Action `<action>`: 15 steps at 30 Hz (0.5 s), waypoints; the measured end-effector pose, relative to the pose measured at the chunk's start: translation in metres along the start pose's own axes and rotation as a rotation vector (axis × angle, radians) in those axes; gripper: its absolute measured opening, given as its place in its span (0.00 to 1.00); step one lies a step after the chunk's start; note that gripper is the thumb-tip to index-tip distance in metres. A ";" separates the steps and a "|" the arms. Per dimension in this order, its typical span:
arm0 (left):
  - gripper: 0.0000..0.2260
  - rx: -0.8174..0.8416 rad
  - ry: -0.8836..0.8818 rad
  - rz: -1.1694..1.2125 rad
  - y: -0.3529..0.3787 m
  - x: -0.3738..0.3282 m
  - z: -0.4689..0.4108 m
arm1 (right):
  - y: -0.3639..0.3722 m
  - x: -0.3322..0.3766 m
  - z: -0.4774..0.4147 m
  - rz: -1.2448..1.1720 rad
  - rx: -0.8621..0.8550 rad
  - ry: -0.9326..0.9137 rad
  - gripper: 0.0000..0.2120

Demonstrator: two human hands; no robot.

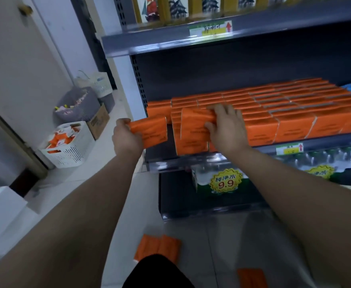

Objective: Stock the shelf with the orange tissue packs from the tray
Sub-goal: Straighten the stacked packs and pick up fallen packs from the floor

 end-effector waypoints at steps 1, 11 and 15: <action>0.19 0.030 -0.031 0.051 0.022 0.033 -0.041 | 0.003 0.000 -0.015 0.021 -0.023 0.007 0.20; 0.19 -0.108 -0.032 -0.123 0.060 -0.012 -0.071 | 0.069 -0.022 -0.114 0.013 -0.072 0.006 0.19; 0.21 -0.065 -0.083 -0.128 0.085 -0.004 -0.106 | 0.084 -0.038 -0.132 0.016 -0.069 0.011 0.20</action>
Point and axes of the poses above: each hand's wrist, its own z-axis away from the middle knuckle, its own y-axis out of the palm, x = y × z, the point moved 6 cm from there along -z, towards the middle knuckle, and after that the axes turned 5 degrees about -z, right-handed, at the moved point
